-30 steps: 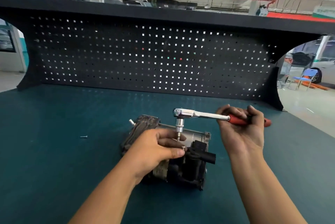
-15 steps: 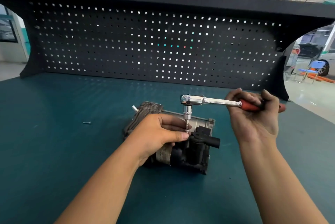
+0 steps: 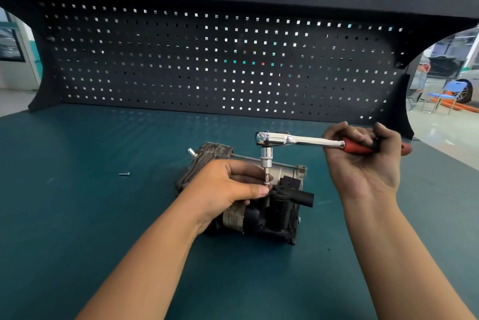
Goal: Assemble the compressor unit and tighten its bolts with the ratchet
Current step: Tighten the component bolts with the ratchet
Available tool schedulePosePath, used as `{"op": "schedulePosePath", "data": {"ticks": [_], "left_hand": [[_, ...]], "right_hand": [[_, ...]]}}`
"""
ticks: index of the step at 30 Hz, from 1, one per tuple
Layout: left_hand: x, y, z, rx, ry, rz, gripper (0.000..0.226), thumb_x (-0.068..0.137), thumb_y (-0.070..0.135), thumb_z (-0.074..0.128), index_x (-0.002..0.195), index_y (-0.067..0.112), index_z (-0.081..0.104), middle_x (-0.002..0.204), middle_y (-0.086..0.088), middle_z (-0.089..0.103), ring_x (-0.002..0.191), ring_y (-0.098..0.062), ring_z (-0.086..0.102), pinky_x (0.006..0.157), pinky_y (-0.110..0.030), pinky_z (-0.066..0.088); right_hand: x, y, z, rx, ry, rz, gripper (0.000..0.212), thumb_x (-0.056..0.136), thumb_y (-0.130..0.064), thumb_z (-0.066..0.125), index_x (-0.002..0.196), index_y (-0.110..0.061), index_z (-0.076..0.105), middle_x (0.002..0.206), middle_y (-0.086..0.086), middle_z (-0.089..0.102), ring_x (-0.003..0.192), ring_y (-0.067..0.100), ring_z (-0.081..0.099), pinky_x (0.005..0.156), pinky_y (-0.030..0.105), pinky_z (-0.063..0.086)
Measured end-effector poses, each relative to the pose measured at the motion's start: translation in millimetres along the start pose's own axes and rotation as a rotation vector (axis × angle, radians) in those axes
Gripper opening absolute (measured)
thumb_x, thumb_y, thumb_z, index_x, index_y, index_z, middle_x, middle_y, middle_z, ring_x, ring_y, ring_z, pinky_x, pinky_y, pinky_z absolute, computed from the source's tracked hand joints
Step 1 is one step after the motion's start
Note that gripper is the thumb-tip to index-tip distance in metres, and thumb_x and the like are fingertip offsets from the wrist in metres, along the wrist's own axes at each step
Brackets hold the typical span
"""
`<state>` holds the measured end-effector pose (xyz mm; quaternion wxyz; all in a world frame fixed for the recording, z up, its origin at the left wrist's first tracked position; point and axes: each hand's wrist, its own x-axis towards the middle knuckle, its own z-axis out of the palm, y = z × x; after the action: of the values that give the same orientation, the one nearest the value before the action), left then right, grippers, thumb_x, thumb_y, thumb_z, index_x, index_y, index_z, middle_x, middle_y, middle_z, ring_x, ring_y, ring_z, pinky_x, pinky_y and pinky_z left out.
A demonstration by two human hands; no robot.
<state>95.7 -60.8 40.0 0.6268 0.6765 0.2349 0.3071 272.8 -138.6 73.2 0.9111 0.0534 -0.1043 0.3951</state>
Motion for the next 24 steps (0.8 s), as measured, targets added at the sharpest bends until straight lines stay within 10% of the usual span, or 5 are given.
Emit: {"op": "schedulePosePath", "data": {"ticks": [24], "left_hand": [[3,-6,1,0.018,-0.016,0.088,0.017,0.074,0.004,0.072,0.081,0.02,0.072,0.081,0.004,0.074,0.058,0.002,0.06,0.045,-0.013,0.041]], "right_hand": [[-74,15,12,-0.576,-0.341,-0.411,0.029,0.082,-0.01,0.045,0.054,-0.016,0.05,0.051,-0.001,0.045,0.053,0.016,0.046,0.068,0.027,0.048]]}}
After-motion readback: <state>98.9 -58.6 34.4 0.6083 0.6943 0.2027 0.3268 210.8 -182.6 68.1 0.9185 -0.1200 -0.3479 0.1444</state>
